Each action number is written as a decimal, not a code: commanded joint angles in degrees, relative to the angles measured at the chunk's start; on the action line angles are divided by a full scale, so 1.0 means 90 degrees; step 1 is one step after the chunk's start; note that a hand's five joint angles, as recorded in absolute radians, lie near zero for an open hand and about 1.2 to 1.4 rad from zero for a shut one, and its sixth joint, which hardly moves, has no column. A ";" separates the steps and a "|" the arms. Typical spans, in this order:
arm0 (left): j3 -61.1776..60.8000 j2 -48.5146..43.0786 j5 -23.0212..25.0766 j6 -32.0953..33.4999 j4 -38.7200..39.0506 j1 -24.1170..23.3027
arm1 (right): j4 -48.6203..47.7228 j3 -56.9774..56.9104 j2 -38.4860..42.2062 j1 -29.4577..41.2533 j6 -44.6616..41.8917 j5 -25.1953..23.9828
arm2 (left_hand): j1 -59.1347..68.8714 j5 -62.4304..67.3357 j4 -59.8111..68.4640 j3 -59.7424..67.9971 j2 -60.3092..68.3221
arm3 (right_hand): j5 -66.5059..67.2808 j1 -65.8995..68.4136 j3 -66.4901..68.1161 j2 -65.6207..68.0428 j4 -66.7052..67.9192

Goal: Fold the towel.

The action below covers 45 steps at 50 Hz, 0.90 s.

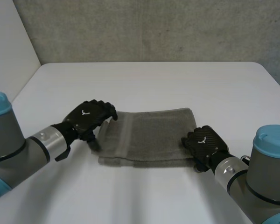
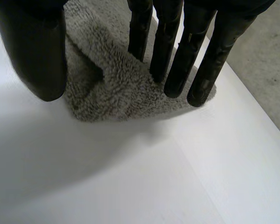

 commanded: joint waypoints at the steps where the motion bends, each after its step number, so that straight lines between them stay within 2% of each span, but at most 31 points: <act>1: 0.0173 -0.0623 -0.0469 0.0046 0.0210 -0.0234 | -0.0135 0.0042 -0.0008 -0.0176 0.0005 0.0038 | 0.0160 0.0054 0.0165 0.0122 0.0136 | 0.0365 0.0351 0.0372 0.0329 0.0381; 7: 0.0378 -0.0975 -0.0948 0.0066 0.0230 -0.0303 | -0.0144 0.0120 -0.0057 -0.0215 0.0005 0.0018 | 0.0160 0.0054 0.0165 0.0122 0.0136 | 0.0384 0.0370 0.0391 0.0348 0.0400; 16: 0.0495 -0.1249 -0.0997 0.0066 0.0240 -0.0303 | -0.0154 0.0189 -0.0057 -0.0205 0.0005 0.0008 | 0.0160 0.0054 0.0165 0.0122 0.0136 | 0.0459 0.0445 0.0465 0.0423 0.0475; 21: 0.0466 -0.1288 -0.0997 0.0066 0.0230 -0.0313 | -0.0174 0.0208 -0.0057 -0.0205 0.0005 -0.0001 | 0.0160 0.0054 0.0165 0.0122 0.0136 | 0.0926 0.0912 0.0933 0.0890 0.0942; 24: 0.0437 -0.1249 -0.1007 0.0066 0.0230 -0.0332 | -0.0164 0.0208 -0.0057 -0.0205 0.0015 -0.0001 | 0.0160 0.0054 0.0165 0.0122 0.0136 | 0.1748 0.1735 0.1755 0.1712 0.1765; 26: 0.0398 -0.1162 -0.1017 0.0066 0.0220 -0.0352 | -0.0164 0.0208 -0.0057 -0.0215 0.0015 -0.0001 | 0.0141 0.0036 0.0146 0.0104 0.0117 | 0.3049 0.3035 0.3056 0.3013 0.3065; 27: 0.0398 -0.1161 -0.1017 0.0066 0.0220 -0.0352 | -0.0164 0.0208 -0.0057 -0.0215 0.0015 -0.0001 | 0.0141 0.0035 0.0146 0.0103 0.0117 | 0.3056 0.3043 0.3063 0.3021 0.3073; 28: 0.0378 -0.1074 -0.1027 0.0056 0.0191 -0.0361 | -0.0164 0.0218 -0.0057 -0.0234 0.0015 -0.0001 | 0.0141 0.0035 0.0146 0.0103 0.0117 | 0.4093 0.4079 0.4100 0.4057 0.4109; 45: -0.0217 0.0186 -0.1037 -0.0061 0.0152 -0.0723 | 0.0021 0.0374 -0.0593 -0.0927 -0.0141 -0.0021 | -0.0177 -0.0282 -0.0172 -0.0215 -0.0201 | 0.4209 0.4195 0.4215 0.4173 0.4225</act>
